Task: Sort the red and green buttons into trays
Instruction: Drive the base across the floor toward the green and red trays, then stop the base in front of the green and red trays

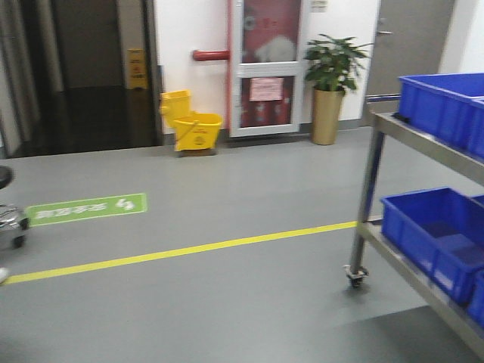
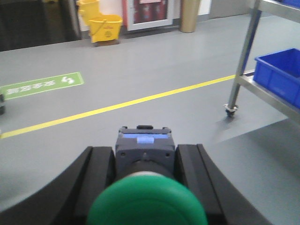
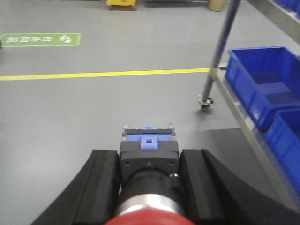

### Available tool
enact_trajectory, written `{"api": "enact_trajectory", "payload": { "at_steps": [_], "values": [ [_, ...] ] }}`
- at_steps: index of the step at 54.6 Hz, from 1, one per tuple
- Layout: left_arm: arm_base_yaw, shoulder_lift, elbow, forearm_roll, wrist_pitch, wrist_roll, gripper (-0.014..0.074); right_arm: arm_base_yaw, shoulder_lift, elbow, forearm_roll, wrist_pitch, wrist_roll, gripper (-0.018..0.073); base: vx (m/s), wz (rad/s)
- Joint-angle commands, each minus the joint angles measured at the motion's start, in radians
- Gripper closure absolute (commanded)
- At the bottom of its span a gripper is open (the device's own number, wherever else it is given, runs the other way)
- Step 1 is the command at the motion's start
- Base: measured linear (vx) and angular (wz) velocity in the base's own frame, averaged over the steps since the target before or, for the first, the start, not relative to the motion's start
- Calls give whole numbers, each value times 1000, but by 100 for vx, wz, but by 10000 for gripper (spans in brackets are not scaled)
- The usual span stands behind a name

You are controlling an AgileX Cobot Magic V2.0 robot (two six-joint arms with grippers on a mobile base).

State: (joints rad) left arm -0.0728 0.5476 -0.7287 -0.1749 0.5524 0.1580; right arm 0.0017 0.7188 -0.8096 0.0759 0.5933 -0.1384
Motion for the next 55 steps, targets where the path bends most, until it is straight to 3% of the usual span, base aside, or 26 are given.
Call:
{"api": "enact_trajectory", "payload": {
  "at_steps": [1, 55],
  "values": [
    [-1, 5, -25, -16, -92, -3, 599, -3, -5, -29, -2, -87, 0, 568, 44, -51],
    [-1, 5, -25, -16, -92, -3, 599, -3, -5, -29, -2, -87, 0, 568, 38, -76]
  ]
}}
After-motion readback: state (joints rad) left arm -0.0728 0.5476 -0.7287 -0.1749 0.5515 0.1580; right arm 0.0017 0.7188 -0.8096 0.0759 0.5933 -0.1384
